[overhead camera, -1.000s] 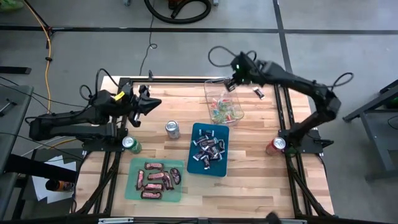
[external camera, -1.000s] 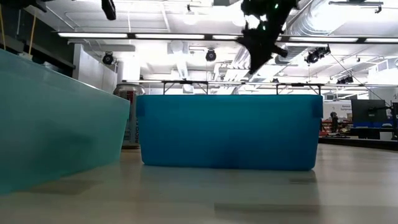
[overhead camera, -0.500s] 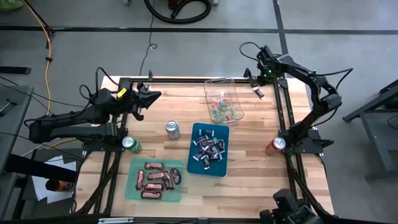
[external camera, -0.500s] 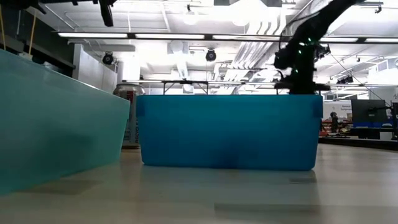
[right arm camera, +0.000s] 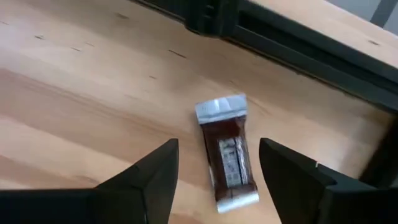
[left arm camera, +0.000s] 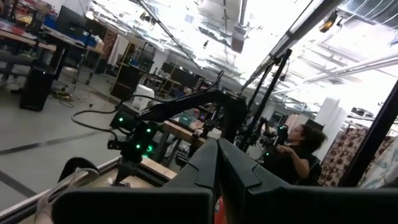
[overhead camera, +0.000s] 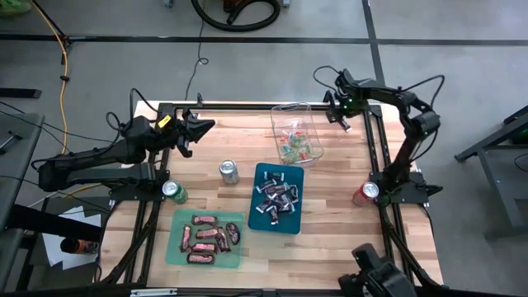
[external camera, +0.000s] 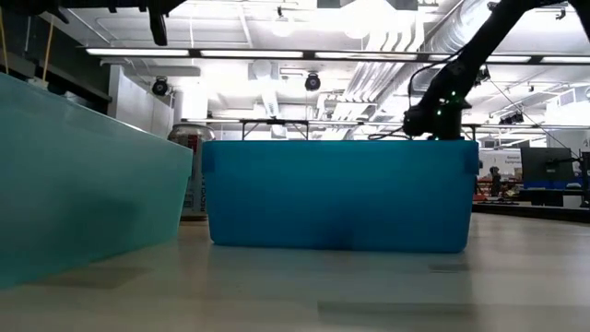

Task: Sort candy
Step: Put the brown-white chocolate into the blue bin

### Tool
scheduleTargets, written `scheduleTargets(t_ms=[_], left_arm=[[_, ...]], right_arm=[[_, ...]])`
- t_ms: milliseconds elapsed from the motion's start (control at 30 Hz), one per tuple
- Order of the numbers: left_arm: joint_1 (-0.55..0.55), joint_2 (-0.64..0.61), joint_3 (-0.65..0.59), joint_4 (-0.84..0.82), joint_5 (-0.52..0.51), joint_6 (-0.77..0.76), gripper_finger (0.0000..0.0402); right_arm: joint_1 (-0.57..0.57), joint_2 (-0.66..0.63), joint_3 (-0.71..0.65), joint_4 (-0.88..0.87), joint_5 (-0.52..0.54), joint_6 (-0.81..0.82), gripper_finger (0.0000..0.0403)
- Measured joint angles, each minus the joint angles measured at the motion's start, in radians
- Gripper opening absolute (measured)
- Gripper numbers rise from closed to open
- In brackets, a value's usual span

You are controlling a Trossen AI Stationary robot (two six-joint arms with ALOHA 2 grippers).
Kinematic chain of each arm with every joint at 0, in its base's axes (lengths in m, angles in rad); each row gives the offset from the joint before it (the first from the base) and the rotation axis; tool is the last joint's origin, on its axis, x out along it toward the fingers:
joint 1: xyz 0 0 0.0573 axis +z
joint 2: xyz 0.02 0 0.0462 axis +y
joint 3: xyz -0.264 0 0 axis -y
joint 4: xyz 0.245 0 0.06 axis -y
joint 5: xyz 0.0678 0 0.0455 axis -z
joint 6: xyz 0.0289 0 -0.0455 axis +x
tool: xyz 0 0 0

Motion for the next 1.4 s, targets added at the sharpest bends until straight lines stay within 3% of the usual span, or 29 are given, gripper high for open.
scheduleTargets(t_ms=[400,500,633,700,867,1133,1400], left_arm=[[0.000,0.000,0.000,-0.058,-0.001,-0.031,0.0000],[0.000,0.000,0.000,-0.059,-0.002,-0.046,0.0000],[0.000,0.000,0.000,-0.060,-0.005,-0.046,0.0000],[0.000,0.000,0.000,-0.060,-0.005,-0.032,0.0000],[0.000,0.000,0.000,-0.061,-0.007,-0.023,0.0000],[0.000,0.000,0.000,-0.064,-0.006,0.013,0.0000],[0.000,0.000,0.000,-0.082,-0.006,0.020,0.0000]], right_arm=[[0.001,0.115,0.005,0.018,0.039,-0.030,0.0209],[0.002,0.116,0.010,0.014,0.047,-0.029,0.0166],[0.003,0.121,0.053,-0.038,0.064,-0.031,0.0047],[0.000,0.122,0.087,-0.061,0.094,-0.033,0.0017],[0.006,0.064,0.170,-0.125,0.094,-0.048,0.0003],[0.039,-0.163,0.296,-0.179,0.063,-0.013,0.0000],[-0.002,-0.215,0.249,-0.240,0.047,0.063,0.0013]])
